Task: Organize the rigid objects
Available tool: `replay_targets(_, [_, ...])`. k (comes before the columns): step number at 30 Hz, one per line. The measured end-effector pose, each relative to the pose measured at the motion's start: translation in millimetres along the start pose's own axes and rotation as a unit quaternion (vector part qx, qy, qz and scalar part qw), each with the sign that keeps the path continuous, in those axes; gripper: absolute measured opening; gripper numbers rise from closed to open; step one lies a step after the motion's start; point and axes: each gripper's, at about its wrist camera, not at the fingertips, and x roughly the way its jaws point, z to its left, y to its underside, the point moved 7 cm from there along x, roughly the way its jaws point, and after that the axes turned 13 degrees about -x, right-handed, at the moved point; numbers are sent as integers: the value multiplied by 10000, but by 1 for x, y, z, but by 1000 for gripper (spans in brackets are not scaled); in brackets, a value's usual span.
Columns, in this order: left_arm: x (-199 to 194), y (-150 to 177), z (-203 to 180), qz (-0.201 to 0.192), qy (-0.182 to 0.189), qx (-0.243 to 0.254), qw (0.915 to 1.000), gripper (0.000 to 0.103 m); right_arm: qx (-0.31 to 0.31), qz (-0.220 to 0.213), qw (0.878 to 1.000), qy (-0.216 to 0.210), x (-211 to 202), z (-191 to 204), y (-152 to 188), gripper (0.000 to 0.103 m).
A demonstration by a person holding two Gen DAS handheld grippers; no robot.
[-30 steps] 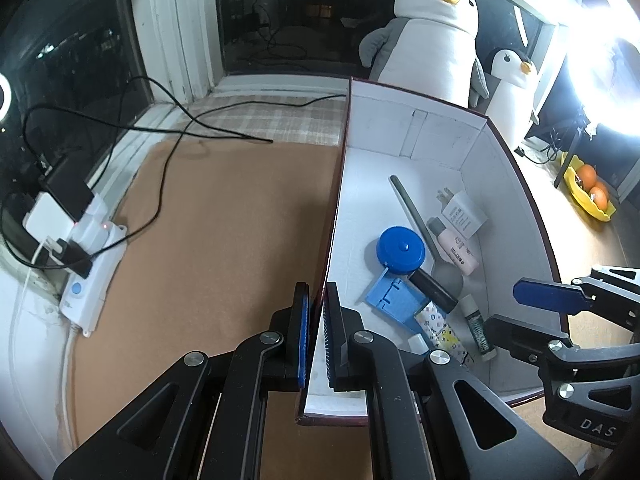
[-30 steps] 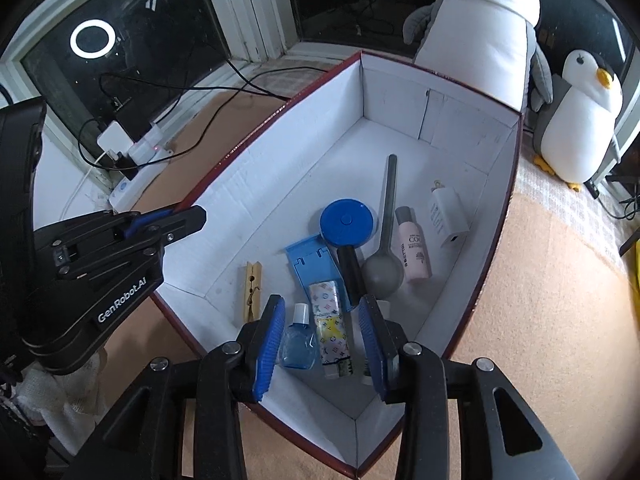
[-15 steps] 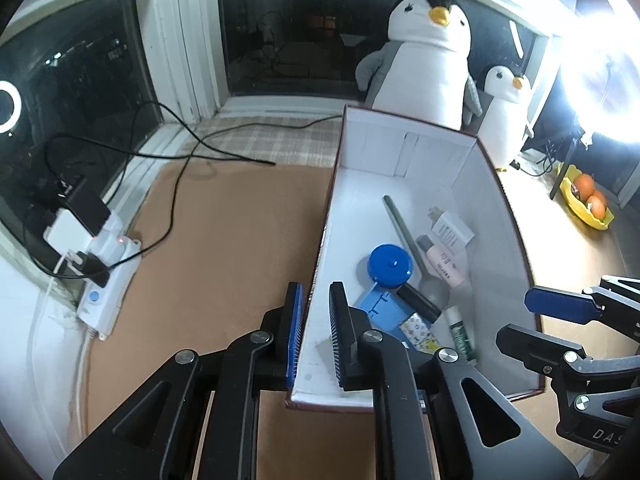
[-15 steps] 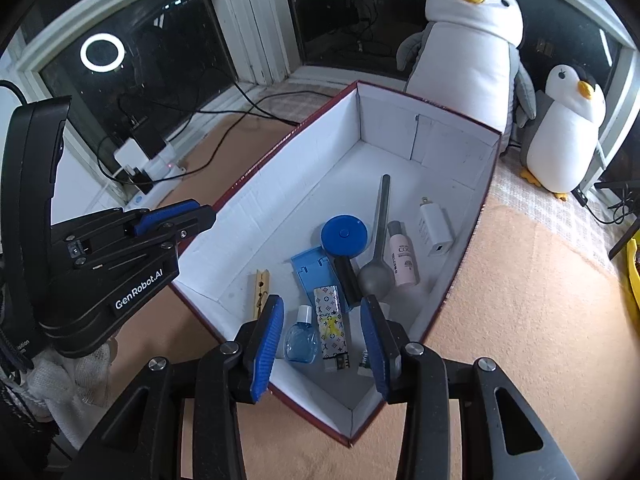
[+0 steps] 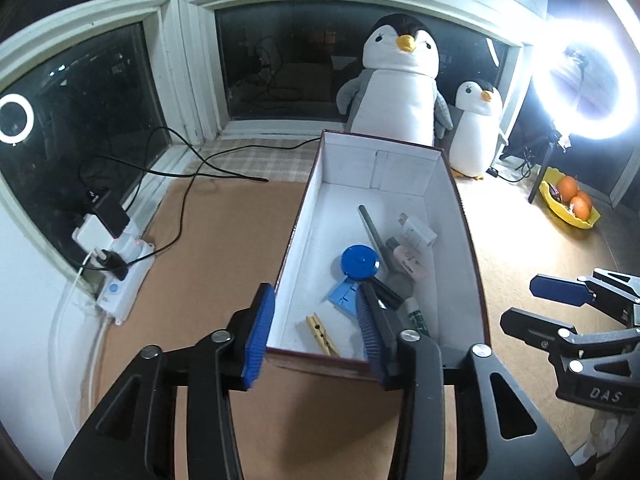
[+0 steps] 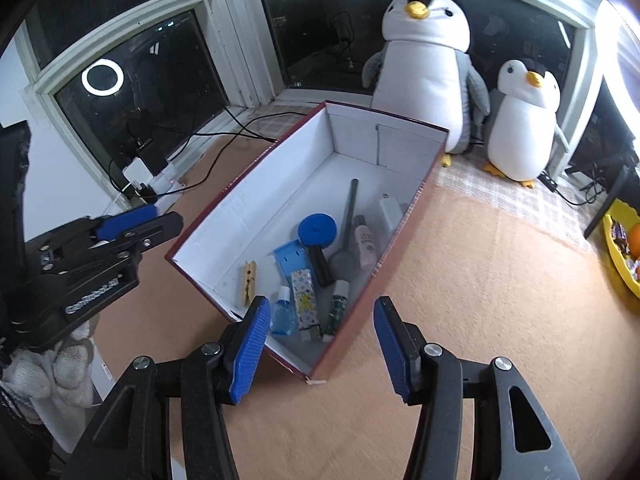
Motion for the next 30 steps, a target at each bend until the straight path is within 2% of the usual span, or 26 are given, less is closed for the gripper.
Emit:
replay_targets(4, [-7,6,-6,24,4,72,10000,45,57,28,10000,78,-5,-8,12,50])
replay_targets(6, [-12,9,-9,28,30,87,10000,51,117,27,9999,96,-9,-12,17,50])
replay_targets(8, [-17,11,-12,-6,52,67,10000,62,144,-25,9997,177,-15,-16,22,50])
replay_targets(15, [-32,18,-20,-91,40,-14,9999,69,414,-345,9974,469,-45,-36,33,51])
replay_targets(17, [-38,20,-23,-147,8,-32,9999,77,474,-448,9961,588,-54,-40,36,57])
replay_targets(18, [-41,20,-24,-196,-4,-30,9998,79,492,-499,9956,627,-57,-41,37,67])
replay_targets(19, [-45,20,-25,-248,-11,-34,9997,80,505,-560,9949,671,-62,-42,38,71])
replay_targets(21, [-53,19,-26,-379,-35,-62,9993,80,500,-616,9939,761,-70,-42,40,71])
replay_targets(30, [-65,22,-33,-463,-4,-10,9989,80,471,-672,9932,822,-82,-40,47,75])
